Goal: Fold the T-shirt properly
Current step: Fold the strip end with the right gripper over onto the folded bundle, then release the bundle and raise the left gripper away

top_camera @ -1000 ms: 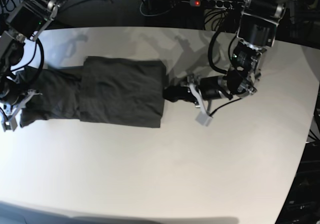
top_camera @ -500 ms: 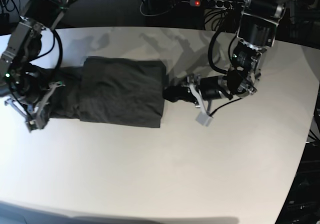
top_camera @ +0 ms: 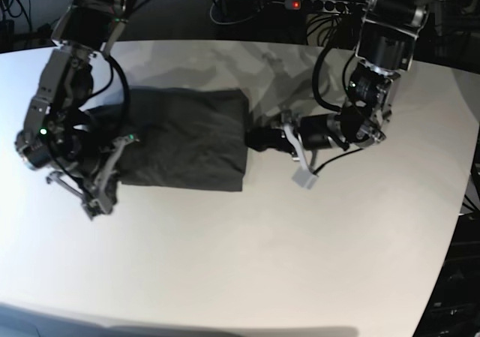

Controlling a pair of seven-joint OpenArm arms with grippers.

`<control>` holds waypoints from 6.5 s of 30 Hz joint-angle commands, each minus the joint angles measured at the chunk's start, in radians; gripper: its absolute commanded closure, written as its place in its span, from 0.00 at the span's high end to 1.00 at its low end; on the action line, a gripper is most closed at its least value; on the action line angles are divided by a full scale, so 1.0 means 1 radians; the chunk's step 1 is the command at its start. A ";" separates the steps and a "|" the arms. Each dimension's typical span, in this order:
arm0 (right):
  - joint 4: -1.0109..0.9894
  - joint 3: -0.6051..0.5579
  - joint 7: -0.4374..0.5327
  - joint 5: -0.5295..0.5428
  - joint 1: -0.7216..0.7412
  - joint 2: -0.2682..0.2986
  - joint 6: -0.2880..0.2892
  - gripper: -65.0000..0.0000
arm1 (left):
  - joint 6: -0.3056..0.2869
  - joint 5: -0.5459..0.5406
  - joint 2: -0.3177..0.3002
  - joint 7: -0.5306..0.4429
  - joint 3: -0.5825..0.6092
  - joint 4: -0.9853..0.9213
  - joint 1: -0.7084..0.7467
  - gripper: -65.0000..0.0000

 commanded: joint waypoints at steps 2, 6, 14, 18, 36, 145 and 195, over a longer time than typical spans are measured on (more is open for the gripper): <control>0.019 -0.010 -0.008 0.001 0.040 -0.010 0.003 0.01 | 0.026 0.015 -0.021 0.029 -0.001 0.044 0.020 0.03; 0.019 -0.014 -0.008 -0.001 0.052 -0.027 0.003 0.01 | 0.028 0.015 -0.027 0.029 -0.003 0.099 0.033 0.03; 0.019 -0.014 -0.008 0.005 0.047 -0.100 0.003 0.01 | 0.028 0.015 -0.027 0.029 -0.003 0.104 0.039 0.03; 0.019 -0.036 -0.008 0.005 0.047 -0.137 0.003 0.01 | 0.028 0.015 -0.027 0.029 -0.003 0.104 0.039 0.03; 0.016 -0.064 -0.008 0.007 0.010 -0.208 0.003 0.01 | 0.028 0.015 -0.021 0.026 -0.004 0.104 0.030 0.03; -0.357 -0.470 0.243 0.473 0.098 -0.008 0.003 0.21 | 0.081 0.015 -0.009 0.027 -0.003 0.107 0.067 0.03; -0.506 -0.479 0.203 0.475 0.195 0.096 0.003 0.00 | 0.088 -0.487 -0.280 0.089 -0.004 0.346 0.110 0.03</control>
